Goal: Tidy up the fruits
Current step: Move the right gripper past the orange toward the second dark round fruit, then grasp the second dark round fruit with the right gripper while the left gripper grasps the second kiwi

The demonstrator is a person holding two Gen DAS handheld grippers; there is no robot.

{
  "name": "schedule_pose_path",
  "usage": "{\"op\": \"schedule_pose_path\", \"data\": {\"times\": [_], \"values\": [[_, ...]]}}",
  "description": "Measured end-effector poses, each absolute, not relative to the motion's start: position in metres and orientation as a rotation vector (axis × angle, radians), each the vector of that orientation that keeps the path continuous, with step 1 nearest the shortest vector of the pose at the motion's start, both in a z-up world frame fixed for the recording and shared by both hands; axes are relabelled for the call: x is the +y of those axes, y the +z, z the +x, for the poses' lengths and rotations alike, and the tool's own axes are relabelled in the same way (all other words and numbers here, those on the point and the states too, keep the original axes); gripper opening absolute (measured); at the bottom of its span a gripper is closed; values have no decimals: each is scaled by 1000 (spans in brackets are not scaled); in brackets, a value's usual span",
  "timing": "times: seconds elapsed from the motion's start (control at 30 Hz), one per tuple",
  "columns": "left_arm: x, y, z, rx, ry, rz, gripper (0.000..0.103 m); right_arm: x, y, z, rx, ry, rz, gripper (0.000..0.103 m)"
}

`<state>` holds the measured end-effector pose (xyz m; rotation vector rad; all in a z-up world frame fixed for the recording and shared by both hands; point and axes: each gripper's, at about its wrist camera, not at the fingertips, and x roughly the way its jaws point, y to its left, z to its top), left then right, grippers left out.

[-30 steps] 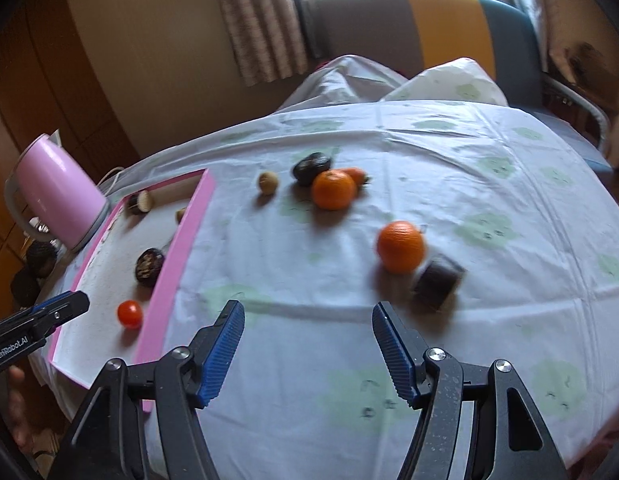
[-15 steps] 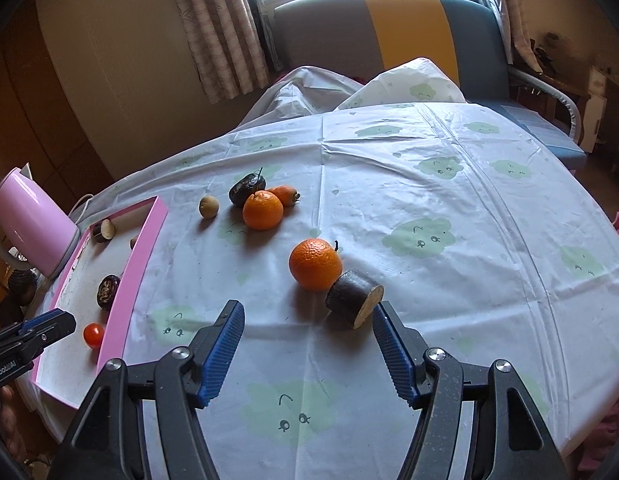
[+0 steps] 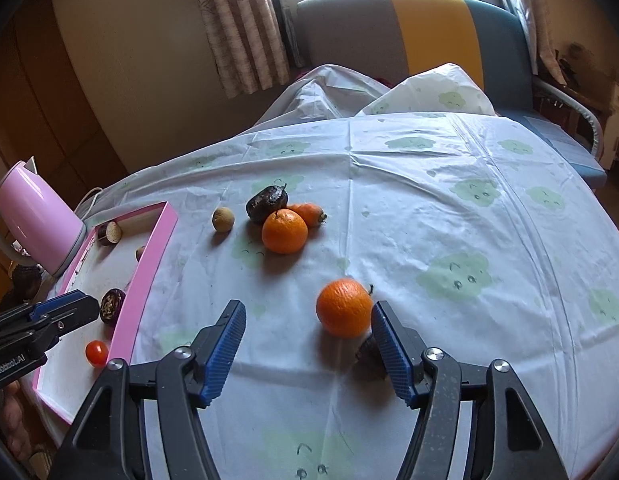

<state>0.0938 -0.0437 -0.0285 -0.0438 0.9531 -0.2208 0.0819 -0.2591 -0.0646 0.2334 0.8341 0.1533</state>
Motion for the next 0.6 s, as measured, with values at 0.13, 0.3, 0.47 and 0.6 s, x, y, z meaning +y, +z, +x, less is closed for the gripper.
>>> {"op": "schedule_pose_path", "data": {"times": [0.13,0.3,0.47,0.6], "values": [[-51,-32,112,971,-224,-58,30,-259,-67,102,851,163,228,53],[-61,-38,137,990,-221,-80,30,-266,-64,131,866,164,198,35],[-70,-45,164,997,-217,-98,30,-272,-68,161,899,191,200,26],[-76,-55,185,1025,-203,-115,30,-268,-72,177,928,227,194,25]]}}
